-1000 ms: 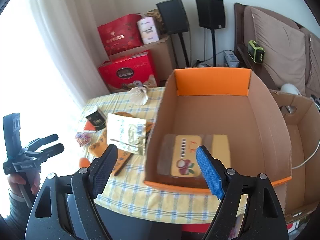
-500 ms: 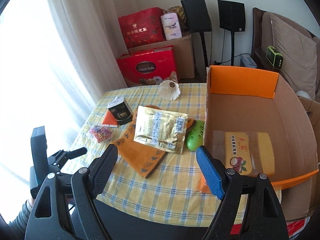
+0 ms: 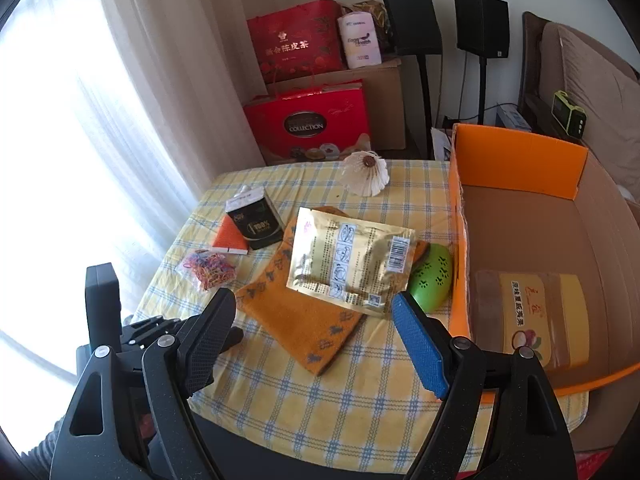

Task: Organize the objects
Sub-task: 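Grasp the orange ball with the left gripper, then carry the orange ball toward the box while the right gripper grasps the black box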

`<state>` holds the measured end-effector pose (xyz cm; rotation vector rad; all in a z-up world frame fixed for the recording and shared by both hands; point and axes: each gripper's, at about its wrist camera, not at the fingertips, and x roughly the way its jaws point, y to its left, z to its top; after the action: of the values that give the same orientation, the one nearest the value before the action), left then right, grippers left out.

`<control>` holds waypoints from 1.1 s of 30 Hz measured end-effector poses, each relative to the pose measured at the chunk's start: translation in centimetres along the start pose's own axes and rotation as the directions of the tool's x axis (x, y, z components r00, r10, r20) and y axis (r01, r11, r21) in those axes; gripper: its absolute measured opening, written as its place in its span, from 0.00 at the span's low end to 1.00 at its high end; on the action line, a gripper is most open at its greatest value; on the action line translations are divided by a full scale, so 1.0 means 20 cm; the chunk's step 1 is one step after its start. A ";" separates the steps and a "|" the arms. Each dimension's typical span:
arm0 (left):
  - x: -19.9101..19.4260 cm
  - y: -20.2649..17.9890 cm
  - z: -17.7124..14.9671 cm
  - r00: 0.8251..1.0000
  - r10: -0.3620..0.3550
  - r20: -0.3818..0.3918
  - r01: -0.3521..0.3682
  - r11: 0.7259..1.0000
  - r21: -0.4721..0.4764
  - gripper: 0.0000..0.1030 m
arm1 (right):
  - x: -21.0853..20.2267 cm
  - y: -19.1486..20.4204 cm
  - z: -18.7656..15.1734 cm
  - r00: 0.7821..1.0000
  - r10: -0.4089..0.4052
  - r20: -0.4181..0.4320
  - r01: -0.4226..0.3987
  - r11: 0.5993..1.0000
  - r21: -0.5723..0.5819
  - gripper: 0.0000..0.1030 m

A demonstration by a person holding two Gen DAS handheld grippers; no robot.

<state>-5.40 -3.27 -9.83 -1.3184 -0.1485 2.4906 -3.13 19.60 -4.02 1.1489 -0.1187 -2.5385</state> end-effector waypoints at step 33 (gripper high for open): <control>-0.15 0.22 0.03 0.998 -0.022 0.052 0.029 0.992 -0.125 0.35 | 0.83 0.43 0.31 0.998 -0.050 -0.038 0.040 0.975 -0.218 0.79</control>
<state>-5.29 -8.48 -8.16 -1.2932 -0.3376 2.5305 -15.50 5.36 -9.78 1.1299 0.1937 -2.4890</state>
